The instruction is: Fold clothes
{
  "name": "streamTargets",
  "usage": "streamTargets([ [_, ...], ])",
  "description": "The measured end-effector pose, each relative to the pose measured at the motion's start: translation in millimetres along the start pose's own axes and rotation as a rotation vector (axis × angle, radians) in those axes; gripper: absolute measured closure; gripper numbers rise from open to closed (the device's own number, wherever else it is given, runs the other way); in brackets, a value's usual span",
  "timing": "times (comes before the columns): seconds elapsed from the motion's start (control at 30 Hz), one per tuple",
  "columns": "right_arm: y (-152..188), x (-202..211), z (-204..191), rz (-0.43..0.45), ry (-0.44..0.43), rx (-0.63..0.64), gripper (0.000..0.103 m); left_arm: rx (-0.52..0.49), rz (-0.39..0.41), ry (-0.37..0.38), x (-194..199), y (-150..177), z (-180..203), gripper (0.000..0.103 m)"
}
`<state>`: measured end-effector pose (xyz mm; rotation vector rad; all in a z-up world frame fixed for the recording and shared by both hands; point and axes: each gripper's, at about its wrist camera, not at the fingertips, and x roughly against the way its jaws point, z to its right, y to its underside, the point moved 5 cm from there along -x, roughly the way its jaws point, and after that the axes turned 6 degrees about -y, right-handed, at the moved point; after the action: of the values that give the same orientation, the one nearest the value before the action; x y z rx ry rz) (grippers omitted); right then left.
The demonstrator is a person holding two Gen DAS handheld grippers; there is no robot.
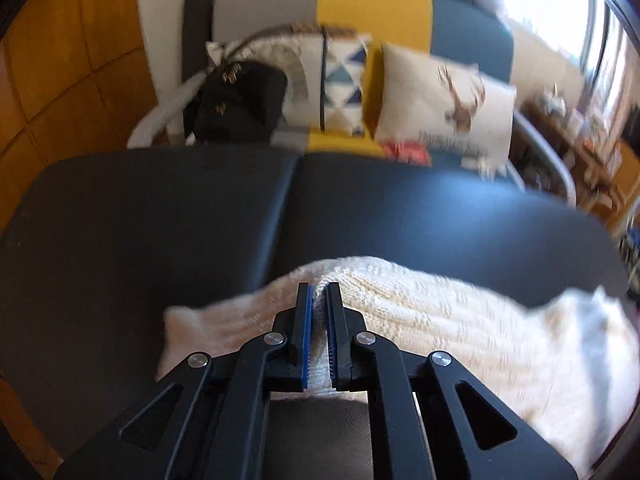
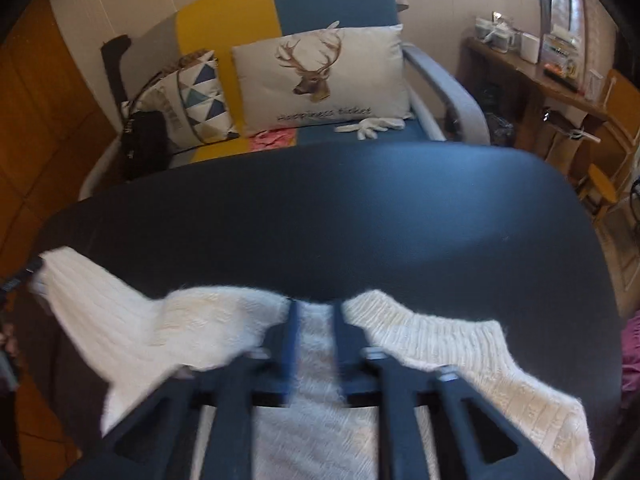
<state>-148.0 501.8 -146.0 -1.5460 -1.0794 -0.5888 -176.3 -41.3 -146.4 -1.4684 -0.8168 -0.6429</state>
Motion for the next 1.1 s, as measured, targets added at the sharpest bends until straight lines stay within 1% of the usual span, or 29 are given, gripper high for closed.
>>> streamTargets([
  [0.03,9.1,1.2,3.9,-0.036,0.024,0.019,0.070,-0.022,-0.022,-0.004,-8.1,7.8,2.6,0.097],
  [0.1,34.6,1.4,19.7,-0.111,0.138,0.070,0.069,-0.036,-0.054,-0.002,-11.5,26.8,2.4,0.097],
  [0.13,48.3,1.9,30.0,-0.141,0.178,0.080,0.068,-0.040,-0.066,0.003,-11.9,35.4,3.1,0.097],
  [0.17,62.1,2.4,40.2,-0.171,0.218,0.091,0.067,-0.044,-0.073,0.007,-14.1,37.3,3.0,0.097],
  [0.2,71.6,2.4,51.0,-0.180,0.239,0.080,0.066,-0.047,-0.079,0.011,-16.2,39.0,3.1,0.097],
  [0.27,84.8,1.3,73.5,-0.167,0.253,0.028,0.066,-0.044,-0.083,0.017,-15.2,39.3,1.6,0.097],
  [0.3,91.0,-1.7,84.2,-0.169,0.256,0.001,0.062,-0.044,-0.086,0.018,-16.3,38.0,1.9,0.097],
  [0.33,95.6,-6.2,92.1,-0.170,0.245,-0.019,0.054,-0.044,-0.089,0.019,-17.3,36.6,2.2,0.097],
  [0.37,96.6,-8.3,95.3,-0.151,0.226,-0.022,0.046,-0.045,-0.092,0.020,-18.3,35.3,2.5,0.097],
  [0.4,95.5,-8.8,96.1,-0.122,0.207,-0.015,0.044,-0.045,-0.095,0.021,-19.2,34.2,2.8,0.097],
  [0.43,95.1,-10.0,94.4,-0.113,0.203,0.008,0.040,-0.047,-0.098,0.017,-18.3,35.6,3.3,0.097],
  [0.47,95.1,-11.7,91.0,-0.120,0.210,0.043,0.039,-0.049,-0.102,0.013,-17.4,37.1,3.7,0.097],
  [0.5,94.7,-13.2,88.9,-0.134,0.211,0.059,0.040,-0.052,-0.107,0.011,-16.0,39.0,4.3,0.097],
  [0.53,93.1,-14.4,86.6,-0.139,0.214,0.065,0.044,-0.055,-0.113,0.009,-14.9,41.0,4.9,0.097],
  [0.57,91.0,-15.4,83.5,-0.135,0.220,0.073,0.058,-0.054,-0.119,0.012,-15.4,43.3,6.0,0.097],
  [0.6,88.8,-16.4,80.4,-0.130,0.226,0.082,0.068,-0.052,-0.125,0.015,-15.8,45.6,7.0,0.097],
  [0.63,86.7,-17.4,77.3,-0.125,0.233,0.090,0.092,-0.042,-0.129,0.023,-15.5,47.5,7.3,0.097],
  [0.67,84.5,-18.4,74.2,-0.120,0.239,0.098,0.095,-0.033,-0.131,0.031,-15.0,49.2,7.5,0.097],
  [0.73,76.1,-20.6,69.4,-0.100,0.246,0.086,0.095,0.007,-0.109,0.040,-10.5,45.7,5.3,0.097],
  [0.87,37.4,-4.8,58.7,0.019,0.199,0.023,0.096,0.154,0.036,0.111,27.6,9.2,-11.1,0.097],
  [0.93,11.0,9.6,43.0,0.092,0.154,0.027,0.096,0.194,0.118,0.119,53.1,-8.9,-20.1,0.097],
  [0.97,-0.7,14.1,34.8,0.123,0.133,0.033,0.097,0.187,0.148,0.105,60.8,-14.2,-21.9,0.097],
  [1.0,-13.0,14.9,25.5,0.147,0.121,0.044,0.100,0.169,0.173,0.073,65.7,-18.2,-22.5,0.097],
  [1.03,-25.1,13.0,18.4,0.165,0.115,0.054,0.101,0.148,0.192,0.035,67.9,-21.0,-23.7,0.097],
  [1.07,-34.4,6.6,15.3,0.168,0.116,0.068,0.103,0.134,0.180,0.010,63.7,-21.9,-25.5,0.097],
  [1.1,-42.2,-2.2,13.7,0.160,0.121,0.085,0.103,0.118,0.164,-0.016,58.6,-22.2,-27.1,0.097],
])
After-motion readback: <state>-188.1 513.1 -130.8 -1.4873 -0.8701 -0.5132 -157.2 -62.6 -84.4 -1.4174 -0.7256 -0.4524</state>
